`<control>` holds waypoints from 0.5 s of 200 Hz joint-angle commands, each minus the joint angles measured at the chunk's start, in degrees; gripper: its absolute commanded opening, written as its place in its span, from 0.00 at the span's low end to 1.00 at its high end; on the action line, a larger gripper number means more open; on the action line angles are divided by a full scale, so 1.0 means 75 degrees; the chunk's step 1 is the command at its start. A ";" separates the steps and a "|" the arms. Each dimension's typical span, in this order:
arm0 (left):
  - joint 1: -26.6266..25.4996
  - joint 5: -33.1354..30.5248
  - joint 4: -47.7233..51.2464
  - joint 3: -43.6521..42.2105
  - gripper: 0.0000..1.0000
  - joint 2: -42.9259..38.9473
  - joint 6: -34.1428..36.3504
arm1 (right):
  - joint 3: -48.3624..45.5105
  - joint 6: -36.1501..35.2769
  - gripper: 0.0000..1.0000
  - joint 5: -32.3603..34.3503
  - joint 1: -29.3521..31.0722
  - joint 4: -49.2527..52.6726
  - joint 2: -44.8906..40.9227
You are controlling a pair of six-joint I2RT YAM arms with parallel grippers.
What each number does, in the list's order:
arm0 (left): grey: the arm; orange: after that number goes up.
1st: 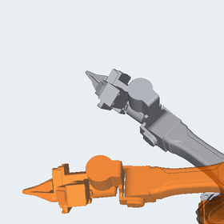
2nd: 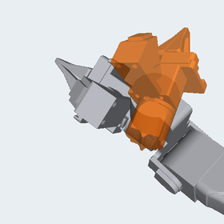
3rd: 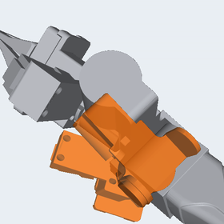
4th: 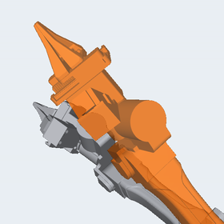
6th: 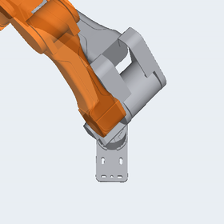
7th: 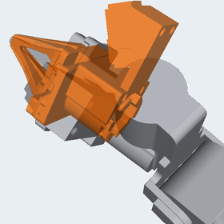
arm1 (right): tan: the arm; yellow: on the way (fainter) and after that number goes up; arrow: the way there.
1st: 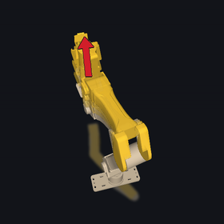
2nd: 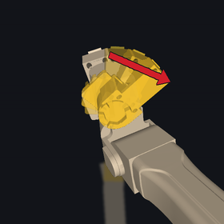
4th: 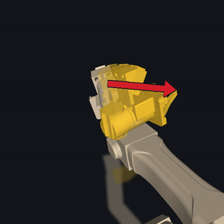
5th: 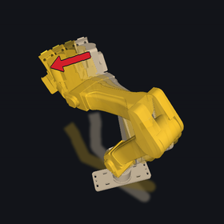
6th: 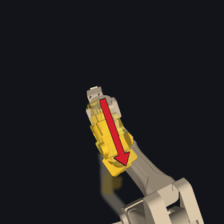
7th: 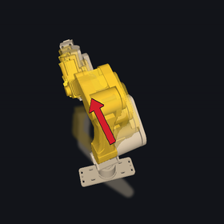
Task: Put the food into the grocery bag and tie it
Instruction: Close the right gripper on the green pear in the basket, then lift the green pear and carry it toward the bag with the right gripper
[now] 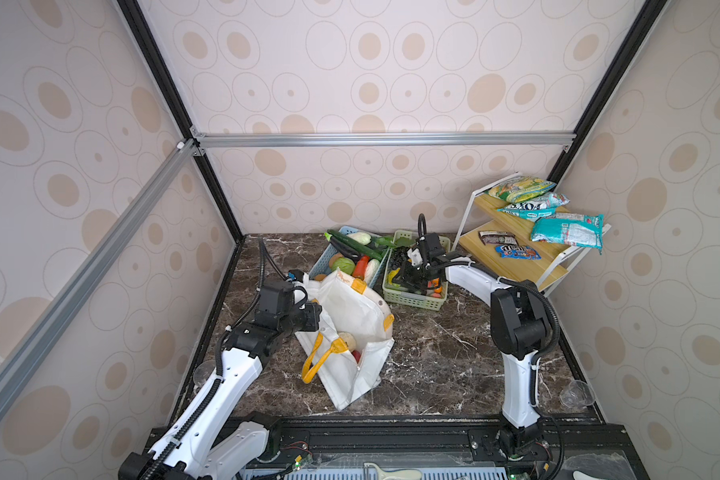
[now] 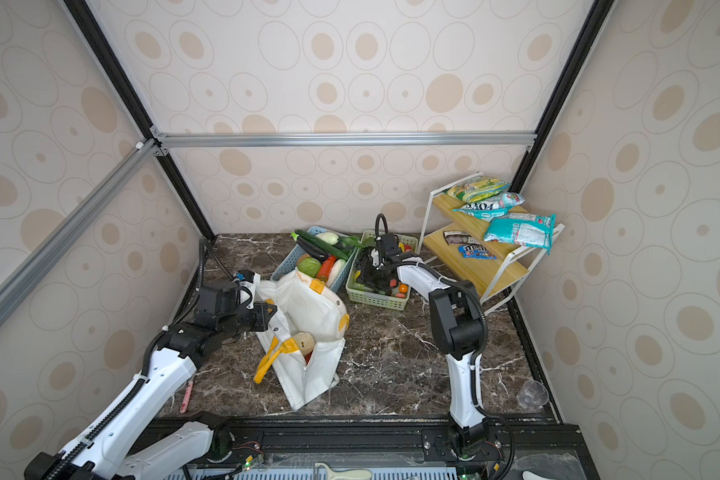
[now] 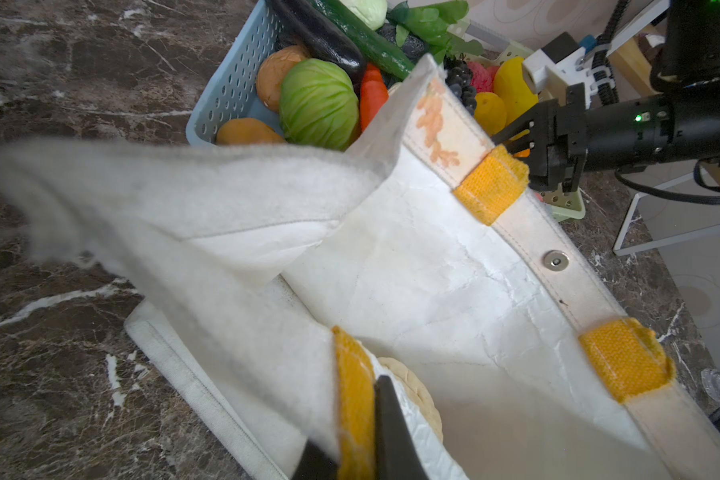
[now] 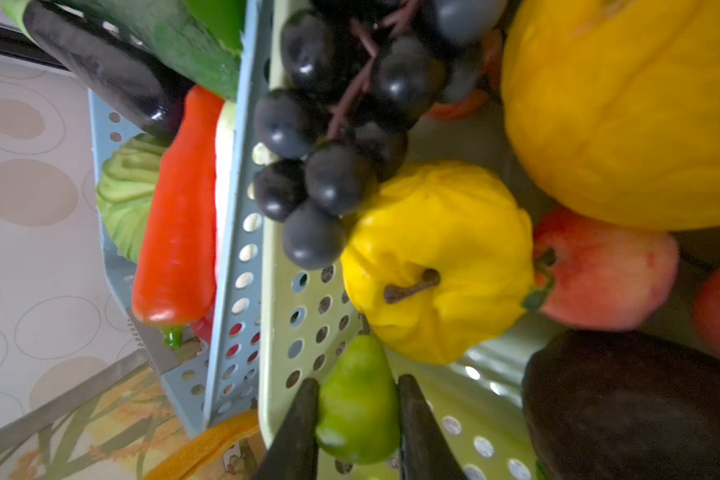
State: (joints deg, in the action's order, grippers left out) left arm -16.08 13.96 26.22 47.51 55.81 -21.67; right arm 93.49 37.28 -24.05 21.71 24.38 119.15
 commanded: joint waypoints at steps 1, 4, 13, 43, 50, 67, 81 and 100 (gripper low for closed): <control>0.0022 -0.0052 -0.0226 0.0070 0.00 -0.0170 -0.0016 | -0.0078 0.0092 0.27 -0.0083 -0.0046 -0.0063 -0.0492; 0.0012 -0.0050 -0.0226 0.0065 0.00 -0.0175 -0.0023 | -0.0079 0.0082 0.27 -0.0085 -0.0047 -0.0075 -0.0515; 0.0019 -0.0049 -0.0226 0.0065 0.00 -0.0176 -0.0018 | -0.0091 0.0098 0.27 -0.0103 -0.0041 -0.0092 -0.0595; 0.0018 -0.0048 -0.0224 0.0064 0.00 -0.0195 -0.0017 | -0.0095 0.0106 0.28 -0.0098 -0.0042 -0.0132 -0.0812; 0.0011 -0.0054 -0.0226 0.0065 0.00 -0.0199 -0.0017 | -0.0074 0.0105 0.28 -0.0098 -0.0048 -0.0105 -0.0855; 0.0019 -0.0051 -0.0214 0.0069 0.00 -0.0216 -0.0022 | -0.0044 0.0104 0.28 -0.0103 -0.0045 -0.0077 -0.0959; 0.0011 -0.0047 -0.0220 0.0067 0.00 -0.0228 -0.0011 | -0.0038 0.0102 0.28 -0.0103 -0.0046 -0.0072 -0.1065; 0.0011 -0.0045 -0.0214 0.0075 0.00 -0.0228 -0.0005 | -0.0008 0.0098 0.28 -0.0120 -0.0039 -0.0053 -0.1230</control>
State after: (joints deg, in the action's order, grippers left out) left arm -16.05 13.96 26.22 47.42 55.37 -21.67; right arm 93.47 37.30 -24.53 21.71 23.79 113.12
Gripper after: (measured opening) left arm 0.110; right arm 0.281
